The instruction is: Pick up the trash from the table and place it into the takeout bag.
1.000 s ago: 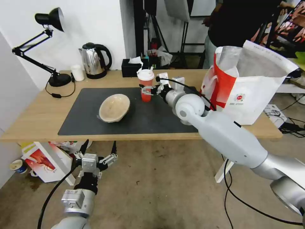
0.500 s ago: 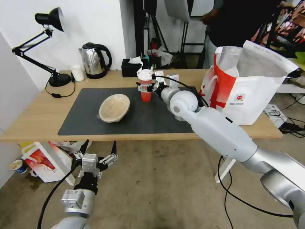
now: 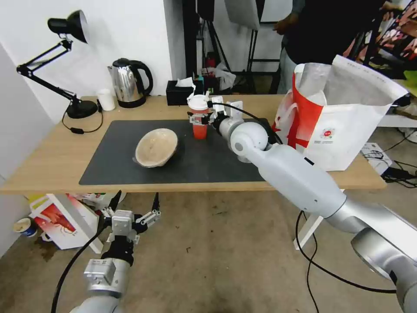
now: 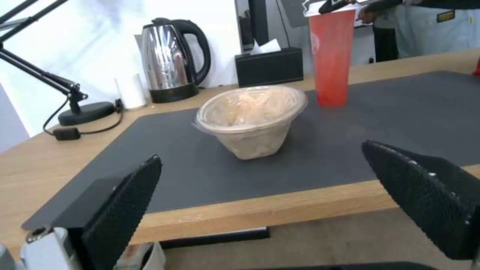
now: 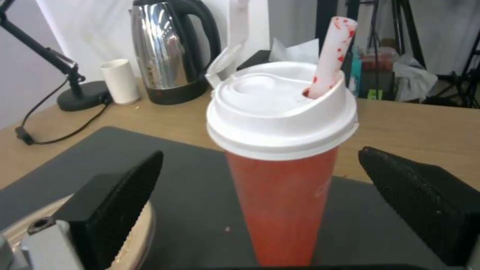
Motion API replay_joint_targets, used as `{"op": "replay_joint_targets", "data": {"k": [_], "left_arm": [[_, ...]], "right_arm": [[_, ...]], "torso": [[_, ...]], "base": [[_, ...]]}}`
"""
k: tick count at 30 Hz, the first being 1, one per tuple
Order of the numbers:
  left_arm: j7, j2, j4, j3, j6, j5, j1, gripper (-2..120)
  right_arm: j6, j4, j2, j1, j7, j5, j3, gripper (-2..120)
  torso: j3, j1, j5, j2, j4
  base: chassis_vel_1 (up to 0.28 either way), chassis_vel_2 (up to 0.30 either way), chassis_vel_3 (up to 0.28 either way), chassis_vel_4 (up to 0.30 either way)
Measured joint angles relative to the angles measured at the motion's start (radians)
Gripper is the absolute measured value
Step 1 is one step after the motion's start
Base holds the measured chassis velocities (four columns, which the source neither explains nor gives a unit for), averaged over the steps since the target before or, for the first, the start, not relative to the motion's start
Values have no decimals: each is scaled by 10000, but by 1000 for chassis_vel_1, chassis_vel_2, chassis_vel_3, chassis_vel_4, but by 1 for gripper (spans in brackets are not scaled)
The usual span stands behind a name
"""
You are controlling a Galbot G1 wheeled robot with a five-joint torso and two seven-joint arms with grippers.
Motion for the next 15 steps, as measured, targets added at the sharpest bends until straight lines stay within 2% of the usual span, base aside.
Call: {"op": "replay_joint_targets", "data": {"k": [15], "left_arm": [[0,0,0,0,0,0,0,100]], "right_arm": [[-39,-1257,536,274,-359,-100,83,100]], "torso": [[0,0,0,0,0]], "base": [[0,0,0,0]]}}
